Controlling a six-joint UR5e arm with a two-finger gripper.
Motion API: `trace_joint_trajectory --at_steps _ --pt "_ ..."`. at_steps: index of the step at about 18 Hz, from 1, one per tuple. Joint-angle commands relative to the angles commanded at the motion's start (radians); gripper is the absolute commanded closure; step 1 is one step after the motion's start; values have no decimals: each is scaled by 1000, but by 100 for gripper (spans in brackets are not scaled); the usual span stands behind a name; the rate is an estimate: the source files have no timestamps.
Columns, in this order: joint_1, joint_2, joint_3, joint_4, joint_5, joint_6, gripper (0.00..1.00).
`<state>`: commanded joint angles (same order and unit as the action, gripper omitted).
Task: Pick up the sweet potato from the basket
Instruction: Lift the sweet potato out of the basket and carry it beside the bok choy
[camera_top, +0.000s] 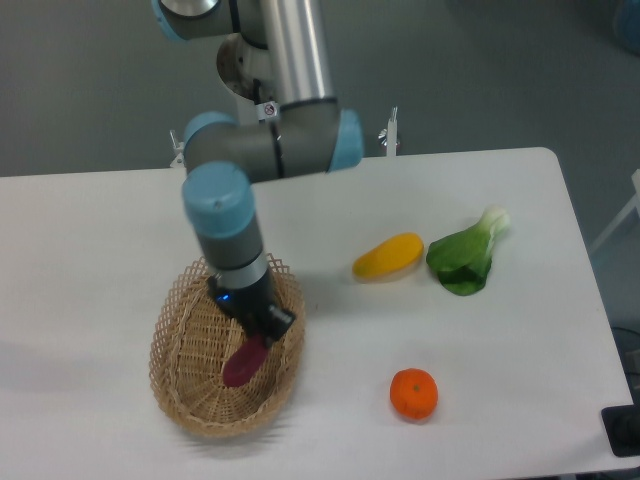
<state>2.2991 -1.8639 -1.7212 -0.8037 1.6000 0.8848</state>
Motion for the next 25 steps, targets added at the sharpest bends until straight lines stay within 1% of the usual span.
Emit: trace_joint_trajectory --at_steps 2,5,7,11,12,15,25 --pt "55 6 44 -40 -15 69 82" --pt "155 11 116 -126 -32 138 83" --pt "218 11 143 -166 -40 201 83" --pt "350 11 144 -178 -46 402 83" --pt "371 11 144 -178 -51 439 83" --pt "395 9 140 -178 -55 474 83" --pt "390 9 141 -176 -75 461 83"
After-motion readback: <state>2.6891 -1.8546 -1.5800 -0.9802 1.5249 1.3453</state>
